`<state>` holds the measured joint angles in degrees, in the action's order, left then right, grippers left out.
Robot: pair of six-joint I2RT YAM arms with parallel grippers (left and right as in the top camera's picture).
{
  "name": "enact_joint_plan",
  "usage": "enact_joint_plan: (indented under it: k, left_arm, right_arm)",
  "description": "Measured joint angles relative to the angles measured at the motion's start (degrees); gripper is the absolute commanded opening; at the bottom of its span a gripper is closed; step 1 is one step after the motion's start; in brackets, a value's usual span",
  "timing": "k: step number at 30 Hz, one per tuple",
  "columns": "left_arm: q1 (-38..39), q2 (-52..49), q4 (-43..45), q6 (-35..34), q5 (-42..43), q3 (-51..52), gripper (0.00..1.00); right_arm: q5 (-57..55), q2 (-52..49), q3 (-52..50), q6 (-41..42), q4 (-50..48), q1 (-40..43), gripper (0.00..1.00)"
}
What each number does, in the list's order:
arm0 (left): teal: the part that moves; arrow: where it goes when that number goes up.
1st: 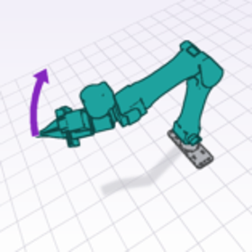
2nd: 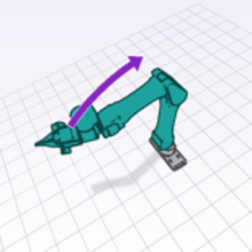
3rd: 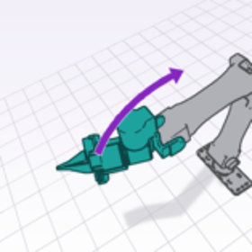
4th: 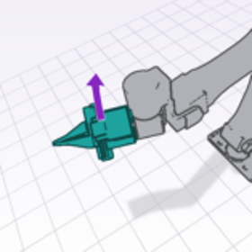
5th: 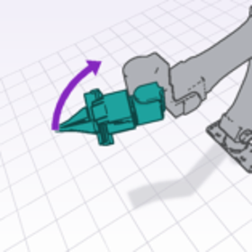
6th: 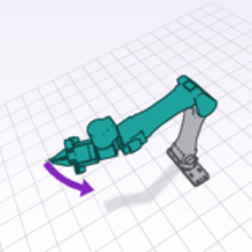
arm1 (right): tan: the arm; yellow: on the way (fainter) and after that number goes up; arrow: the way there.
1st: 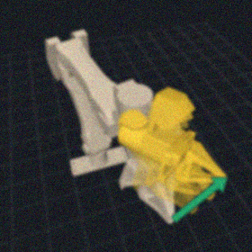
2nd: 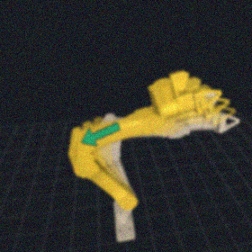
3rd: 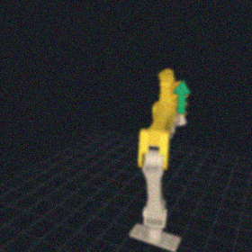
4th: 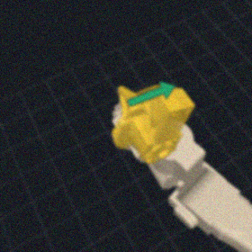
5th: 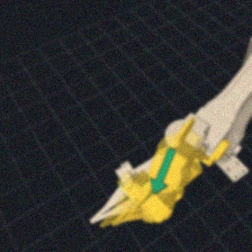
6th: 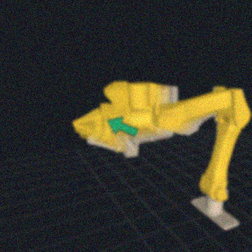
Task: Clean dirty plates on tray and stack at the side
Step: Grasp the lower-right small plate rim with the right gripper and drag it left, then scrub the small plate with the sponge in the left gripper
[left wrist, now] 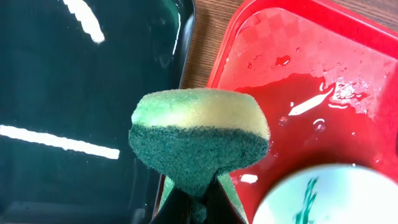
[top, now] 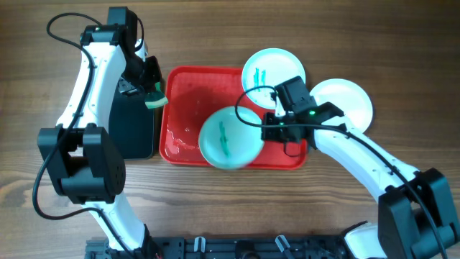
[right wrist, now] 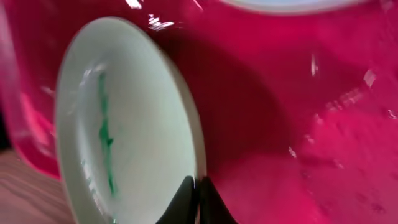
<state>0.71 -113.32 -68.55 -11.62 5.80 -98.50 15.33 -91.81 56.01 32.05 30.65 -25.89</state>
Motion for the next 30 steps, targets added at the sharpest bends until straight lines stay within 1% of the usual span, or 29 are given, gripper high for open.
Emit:
enact_joint_plan:
  k: [5, 6, 8, 9, 15, 19, 24, 28, 30]
  left_arm:
    - [0.00, 0.00, 0.02, 0.00, -0.48, 0.00, 0.04]
    - [0.00, 0.00, 0.00, 0.00, -0.57, 0.00, 0.04]
    - [0.00, 0.00, 0.00, 0.00, -0.59, 0.00, 0.04]
    - [0.00, 0.00, 0.00, 0.00, -0.59, 0.00, 0.04]
    - [0.00, 0.00, 0.00, 0.00, -0.22, 0.00, 0.04]
    - [0.94, 0.00, 0.00, 0.00, 0.09, 0.00, 0.04]
    - [5.81, 0.00, 0.00, 0.90, 0.11, 0.00, 0.04]
    - [10.21, -0.02, 0.63, 4.72, 0.31, 2.08, 0.04]
    - [10.93, -0.02, 1.70, 6.25, 0.33, 3.74, 0.04]
  right_arm:
    - [0.07, -5.64, 0.35, 5.22, -9.35, -2.03, 0.04]
    - [0.07, -7.26, 0.35, 5.86, -10.62, -2.69, 0.08]
    - [0.07, -10.16, 0.44, 6.67, -11.89, -4.09, 0.19]
    - [0.15, -11.58, 0.76, 7.02, -11.96, -4.74, 0.21]
    - [-0.42, -15.65, 3.80, 7.15, -13.79, -5.20, 0.19]
    - [-0.81, -17.70, 5.22, 7.08, -15.32, -5.20, 0.05]
    - [-0.98, -18.16, 5.33, 6.95, -16.17, -5.31, 0.05]
    - [-1.03, -18.16, 5.33, 6.93, -16.20, -5.31, 0.04]
    - [-1.01, -18.18, 5.33, 6.67, -16.48, -5.31, 0.04]
